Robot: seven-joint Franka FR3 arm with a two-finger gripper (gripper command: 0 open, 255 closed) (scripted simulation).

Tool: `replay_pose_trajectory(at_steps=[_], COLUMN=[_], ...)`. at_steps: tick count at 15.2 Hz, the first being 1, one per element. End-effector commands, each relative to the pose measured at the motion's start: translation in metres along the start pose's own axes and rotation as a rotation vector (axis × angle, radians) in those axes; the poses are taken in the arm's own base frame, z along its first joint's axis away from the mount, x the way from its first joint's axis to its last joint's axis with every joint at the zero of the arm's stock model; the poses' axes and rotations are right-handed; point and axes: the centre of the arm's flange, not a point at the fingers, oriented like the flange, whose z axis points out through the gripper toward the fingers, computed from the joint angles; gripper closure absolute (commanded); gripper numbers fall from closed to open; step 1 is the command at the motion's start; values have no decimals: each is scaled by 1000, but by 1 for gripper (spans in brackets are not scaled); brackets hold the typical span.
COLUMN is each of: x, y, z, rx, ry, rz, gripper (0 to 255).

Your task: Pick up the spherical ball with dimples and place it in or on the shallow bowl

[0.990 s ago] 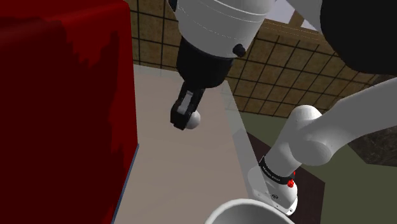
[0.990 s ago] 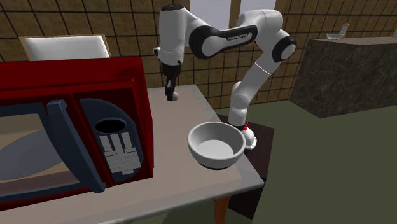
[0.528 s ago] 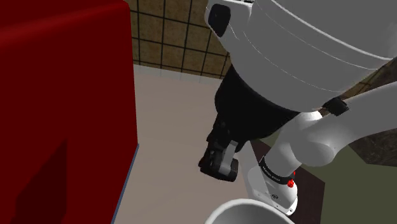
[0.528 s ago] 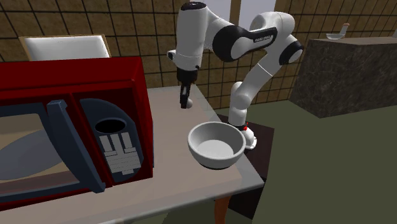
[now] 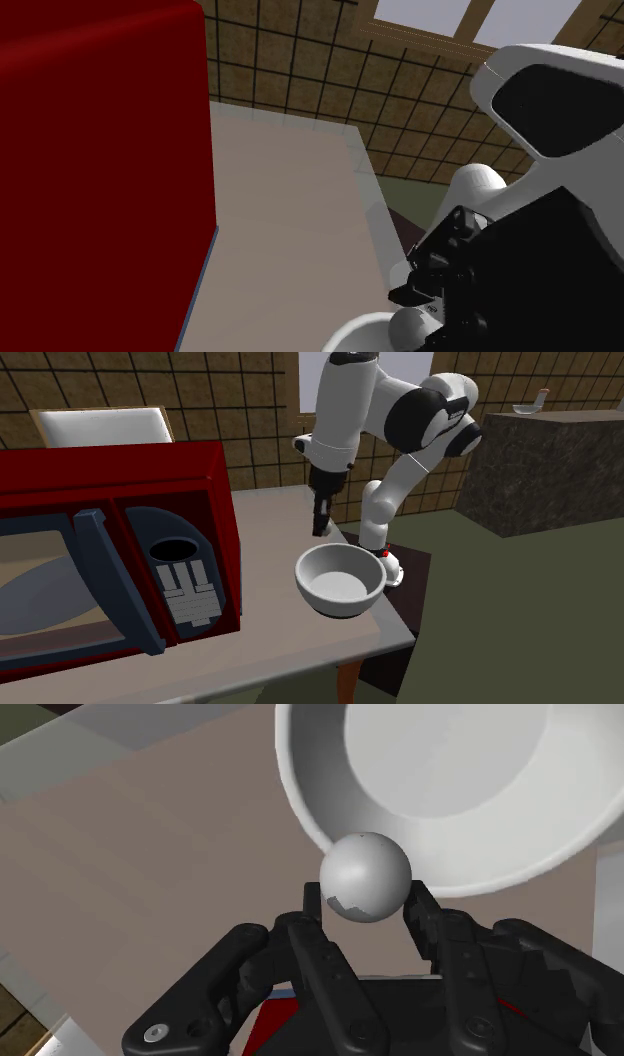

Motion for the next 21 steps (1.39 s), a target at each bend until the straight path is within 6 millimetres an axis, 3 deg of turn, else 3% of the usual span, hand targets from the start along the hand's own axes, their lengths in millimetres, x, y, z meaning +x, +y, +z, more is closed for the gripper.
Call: replay_pose_trajectory(at_steps=[1,3,17,21], x=[-20,-45,-55,-55], y=[-18,-40,-55,-55], z=[-8,-16,56,56], rx=[0,0,0,0], ry=[-1,-1,-1,-1], rz=[1,1,1,1], gripper=[255,255,255,255])
